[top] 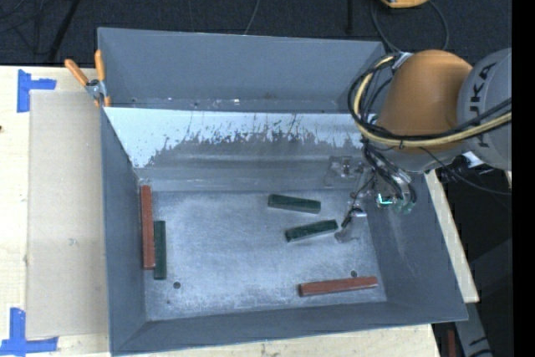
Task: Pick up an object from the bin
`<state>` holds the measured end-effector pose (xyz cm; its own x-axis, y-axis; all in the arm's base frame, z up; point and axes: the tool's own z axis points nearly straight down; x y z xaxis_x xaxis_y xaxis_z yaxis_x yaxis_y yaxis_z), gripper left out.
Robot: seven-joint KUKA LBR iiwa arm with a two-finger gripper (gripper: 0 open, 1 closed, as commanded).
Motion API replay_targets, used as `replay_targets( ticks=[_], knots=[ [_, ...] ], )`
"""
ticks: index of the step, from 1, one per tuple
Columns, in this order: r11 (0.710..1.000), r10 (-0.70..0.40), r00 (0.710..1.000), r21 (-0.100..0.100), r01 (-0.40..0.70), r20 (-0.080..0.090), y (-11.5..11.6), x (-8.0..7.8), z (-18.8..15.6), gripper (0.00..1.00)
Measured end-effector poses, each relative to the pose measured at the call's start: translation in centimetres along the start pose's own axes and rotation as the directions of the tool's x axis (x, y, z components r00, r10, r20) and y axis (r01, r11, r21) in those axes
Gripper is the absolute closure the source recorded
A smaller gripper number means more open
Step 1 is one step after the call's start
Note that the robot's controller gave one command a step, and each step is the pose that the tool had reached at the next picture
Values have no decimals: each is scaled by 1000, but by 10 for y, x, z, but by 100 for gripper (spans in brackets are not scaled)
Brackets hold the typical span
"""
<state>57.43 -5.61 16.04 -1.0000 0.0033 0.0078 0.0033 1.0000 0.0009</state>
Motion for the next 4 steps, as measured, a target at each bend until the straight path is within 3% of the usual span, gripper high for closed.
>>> replay_targets(
  ticks=[1,2,3,4],
  knots=[
    [996,-88,996,0,88,7,22,-11,94,0],
    [996,-90,996,1,90,13,22,-13,87,100],
    [909,-417,909,8,417,14,-3,-12,-70,100],
    [910,-415,910,4,415,9,-2,-11,-67,0]
  ],
)
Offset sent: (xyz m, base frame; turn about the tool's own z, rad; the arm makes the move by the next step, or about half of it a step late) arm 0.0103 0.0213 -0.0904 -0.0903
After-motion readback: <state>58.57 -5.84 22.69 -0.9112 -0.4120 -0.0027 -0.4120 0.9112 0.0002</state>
